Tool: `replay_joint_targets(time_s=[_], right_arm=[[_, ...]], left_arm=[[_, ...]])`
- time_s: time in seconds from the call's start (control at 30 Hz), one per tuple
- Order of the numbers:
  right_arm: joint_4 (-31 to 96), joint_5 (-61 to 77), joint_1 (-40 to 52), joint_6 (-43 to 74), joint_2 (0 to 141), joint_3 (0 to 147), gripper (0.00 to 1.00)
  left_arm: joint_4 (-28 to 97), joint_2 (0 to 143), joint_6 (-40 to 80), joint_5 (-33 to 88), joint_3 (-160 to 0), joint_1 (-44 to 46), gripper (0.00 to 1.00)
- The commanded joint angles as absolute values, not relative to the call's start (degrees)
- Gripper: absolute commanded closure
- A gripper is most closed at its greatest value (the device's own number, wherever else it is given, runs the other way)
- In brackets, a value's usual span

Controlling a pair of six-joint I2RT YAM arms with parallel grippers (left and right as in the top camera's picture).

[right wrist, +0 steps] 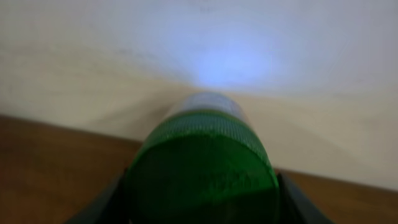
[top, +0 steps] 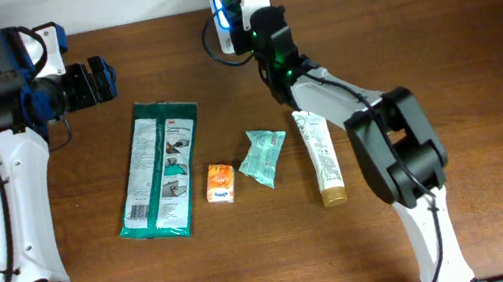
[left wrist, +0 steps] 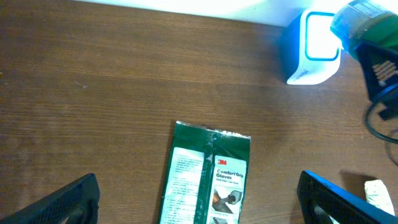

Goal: Scan the item barcode
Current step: 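Hold the bottle in front of the white barcode scanner, then carry the bottle right and set it upright on the table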

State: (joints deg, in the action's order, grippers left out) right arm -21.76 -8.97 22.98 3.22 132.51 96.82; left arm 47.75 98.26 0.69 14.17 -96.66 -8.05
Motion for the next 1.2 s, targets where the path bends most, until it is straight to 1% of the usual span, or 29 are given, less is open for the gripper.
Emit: replay_joint_targets(time_s=[0.0, 0.07, 0.17, 0.3, 0.33, 0.57, 0.7, 0.8, 0.9, 0.93, 1.17], right_arm=[[-16.62, -7.38, 23.33, 3.25, 121.58, 97.84, 0.75], [-9.8, -4.32, 23.22, 3.46, 117.67, 97.84, 0.76], [0.21, -1.56, 23.18, 3.46, 112.86, 97.84, 0.8], [15.66, -0.43, 23.16, 3.44, 107.5, 97.84, 0.91], [19.4, -0.43, 23.11, 3.44, 106.54, 97.84, 0.92], [45.36, -0.43, 21.28, 4.19, 104.53, 97.82, 0.91], [56.1, -0.43, 17.74, 8.03, 104.62, 97.51, 0.9], [60.1, -0.51, 14.33, 8.64, 104.66, 96.62, 0.9], [61.17, -0.43, 9.98, 10.17, 104.73, 94.0, 0.89], [61.01, -0.56, 8.08, 10.7, 104.75, 92.49, 0.87], [55.2, -0.6, -4.36, 11.46, 105.38, 81.69, 0.86]], left_arm=[[47.68, 97.69, 0.43, 14.81, -97.8, -8.05, 0.01], [47.68, 97.69, 0.43, 14.81, -97.8, -8.05, 0.01], [47.68, 97.69, 0.43, 14.81, -97.8, -8.05, 0.01], [47.68, 97.69, 0.43, 14.81, -97.8, -8.05, 0.01], [47.68, 97.69, 0.43, 14.81, -97.8, -8.05, 0.01], [47.68, 97.69, 0.43, 14.81, -97.8, -8.05, 0.01], [47.68, 97.69, 0.43, 14.79, -97.8, -8.05, 0.01], [47.68, 97.69, 0.43, 14.81, -97.8, -8.05, 0.01], [47.68, 97.69, 0.43, 14.81, -97.8, -8.05, 0.01], [47.68, 97.69, 0.43, 14.81, -97.8, -8.05, 0.01], [47.68, 97.69, 0.43, 14.79, -97.8, -8.05, 0.01]])
